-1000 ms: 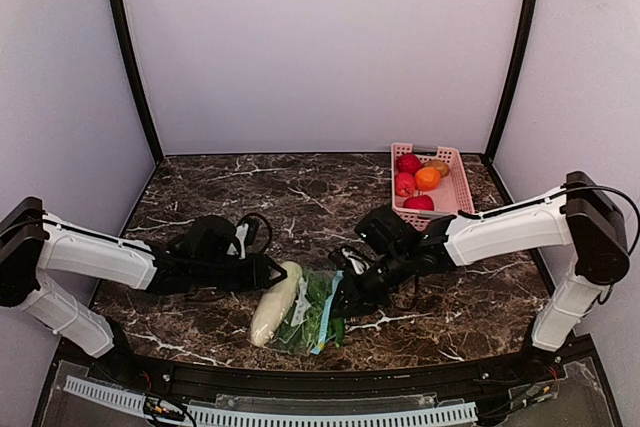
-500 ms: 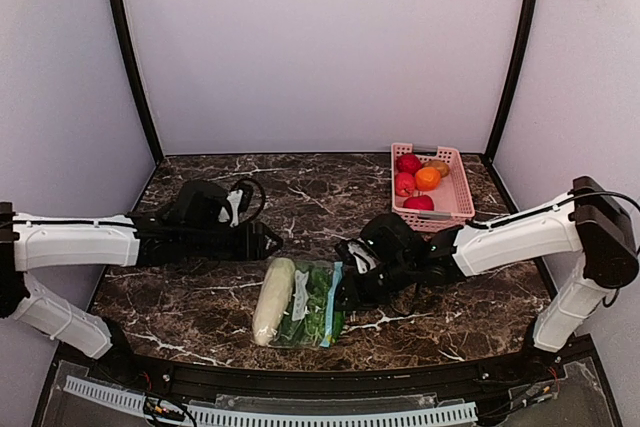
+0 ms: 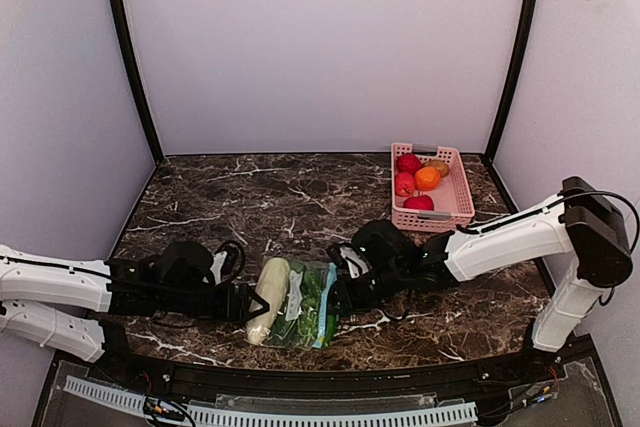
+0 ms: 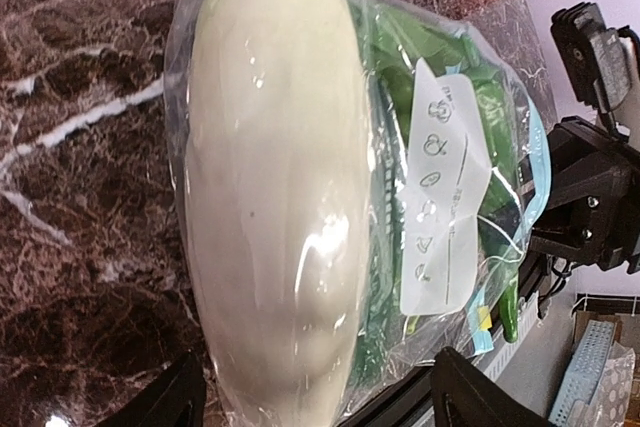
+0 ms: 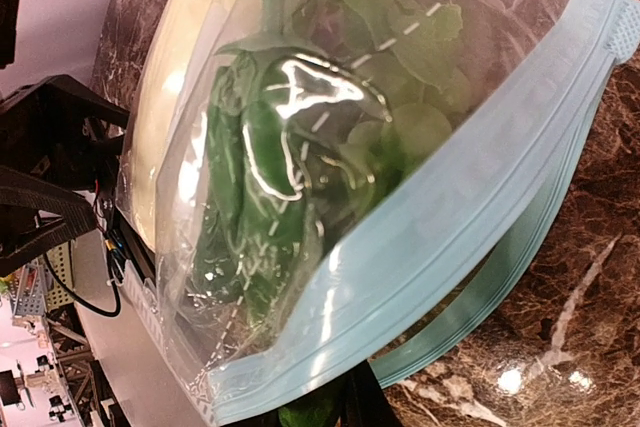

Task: Place the food in the zip-top bag and seal the zipper
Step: Adjust the zipper food storage bag at the center of the board.

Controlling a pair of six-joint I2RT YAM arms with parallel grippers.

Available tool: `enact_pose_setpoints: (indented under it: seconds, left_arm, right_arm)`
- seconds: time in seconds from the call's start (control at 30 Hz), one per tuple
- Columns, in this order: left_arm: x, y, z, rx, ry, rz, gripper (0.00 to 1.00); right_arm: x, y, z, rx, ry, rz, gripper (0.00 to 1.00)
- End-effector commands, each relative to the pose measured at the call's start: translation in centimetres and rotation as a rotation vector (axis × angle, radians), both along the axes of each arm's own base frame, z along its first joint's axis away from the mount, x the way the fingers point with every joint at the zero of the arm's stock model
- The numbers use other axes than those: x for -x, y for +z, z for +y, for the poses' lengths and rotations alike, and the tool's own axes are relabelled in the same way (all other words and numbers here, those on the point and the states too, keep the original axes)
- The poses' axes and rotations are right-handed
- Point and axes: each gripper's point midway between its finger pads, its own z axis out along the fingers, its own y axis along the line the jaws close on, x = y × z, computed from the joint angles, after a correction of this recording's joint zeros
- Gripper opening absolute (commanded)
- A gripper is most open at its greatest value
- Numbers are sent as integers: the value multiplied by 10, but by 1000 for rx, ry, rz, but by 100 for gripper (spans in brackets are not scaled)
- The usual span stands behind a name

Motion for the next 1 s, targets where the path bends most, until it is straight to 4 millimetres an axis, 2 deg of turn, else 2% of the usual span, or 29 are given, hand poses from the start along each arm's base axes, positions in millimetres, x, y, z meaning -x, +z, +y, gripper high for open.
enact_pose_setpoints:
  seconds: [0.0,0.13,0.53,0.73,0.9,0.97]
  left_arm:
    - [16,-18,7,-29,23,71,73]
    - [28,-22,5,-30,-7,95,48]
    - [38,-23,21,-45,12,108,24]
    - [42,-24,18,-41,-14,121,20]
    - [40,-23,16,-23,-14,109,3]
    - [39,-21,12,5,-15,103,1]
  right_arm:
    - [-1,5,9,-25,1,-28,0]
    - [-1,5,9,-23,-4,-32,0]
    - [-1,0,7,-5,-6,-26,0]
    - [0,-1,6,-1,-3,-26,0]
    - [-1,-2,4,6,-11,-26,0]
    - [-1,-3,3,8,-15,-25,0]
